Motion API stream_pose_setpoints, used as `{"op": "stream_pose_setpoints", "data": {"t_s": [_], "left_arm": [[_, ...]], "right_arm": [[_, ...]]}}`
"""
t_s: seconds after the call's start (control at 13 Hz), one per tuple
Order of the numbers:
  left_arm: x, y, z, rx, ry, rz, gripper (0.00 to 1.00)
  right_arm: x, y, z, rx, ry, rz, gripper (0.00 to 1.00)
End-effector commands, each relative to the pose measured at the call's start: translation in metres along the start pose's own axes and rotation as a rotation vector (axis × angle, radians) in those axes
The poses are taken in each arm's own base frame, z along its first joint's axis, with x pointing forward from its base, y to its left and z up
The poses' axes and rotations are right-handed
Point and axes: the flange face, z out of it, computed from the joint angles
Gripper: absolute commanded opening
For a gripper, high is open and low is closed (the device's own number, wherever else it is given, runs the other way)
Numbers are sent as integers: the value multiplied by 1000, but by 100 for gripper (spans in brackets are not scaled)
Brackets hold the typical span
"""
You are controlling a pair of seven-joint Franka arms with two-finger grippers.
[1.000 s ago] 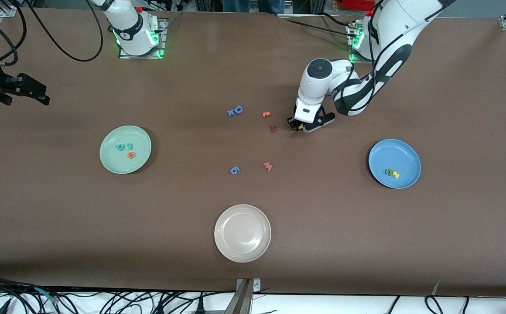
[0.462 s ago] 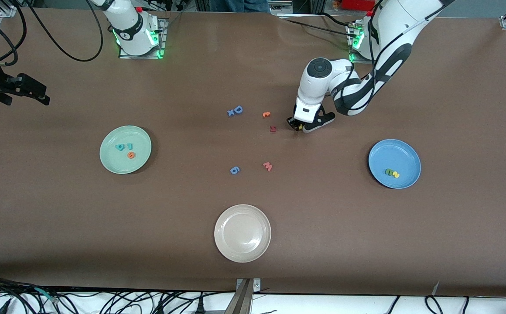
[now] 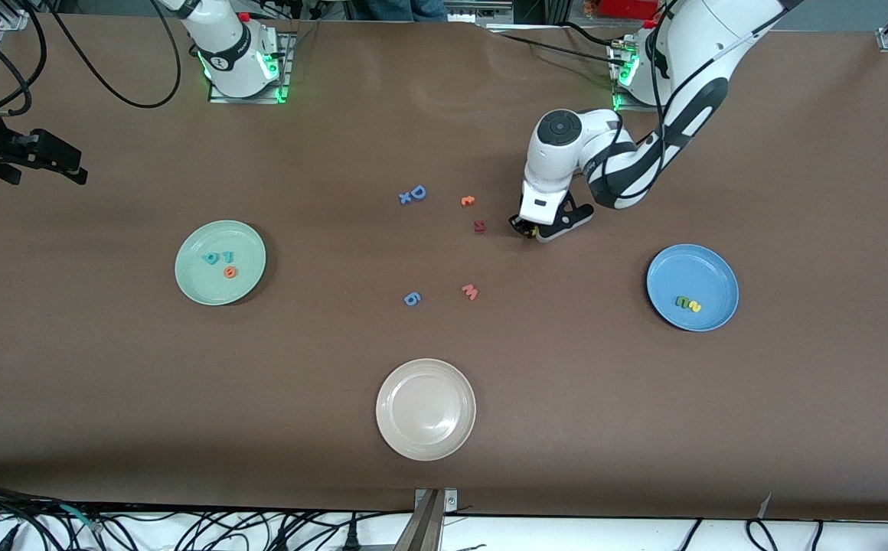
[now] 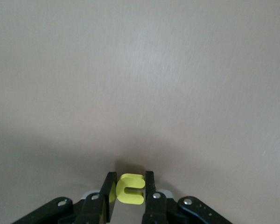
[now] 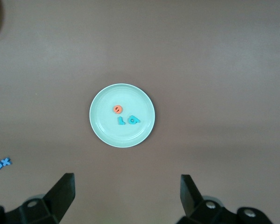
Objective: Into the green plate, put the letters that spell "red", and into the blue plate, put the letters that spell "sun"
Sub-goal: 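Carry the yellow c with the left gripper to the blue plate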
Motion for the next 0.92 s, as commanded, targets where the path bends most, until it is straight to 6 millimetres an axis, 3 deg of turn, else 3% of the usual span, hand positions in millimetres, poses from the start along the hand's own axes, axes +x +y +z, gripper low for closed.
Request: {"op": "stream_pose_setpoints", "data": {"t_s": [0.0,0.23,0.38,0.54,0.85], "left_arm": [[37,8,-8,2,37,-2,28],[109,12,-32,33,29,-23,28],[174,2,-53,90,-33,-28,28],[231,-26,-72,133,-80,22,28],[312,-119,-59,149,-129,147,28]], "right_arm": [[1,0,-4,15,-2,5,100],[1,0,-4,14,-1,3,100],[1,0,-4,14,-1,3,100],[1,0,-4,14,-1,3,100],[1,0,-4,14,-1,2,100]]}}
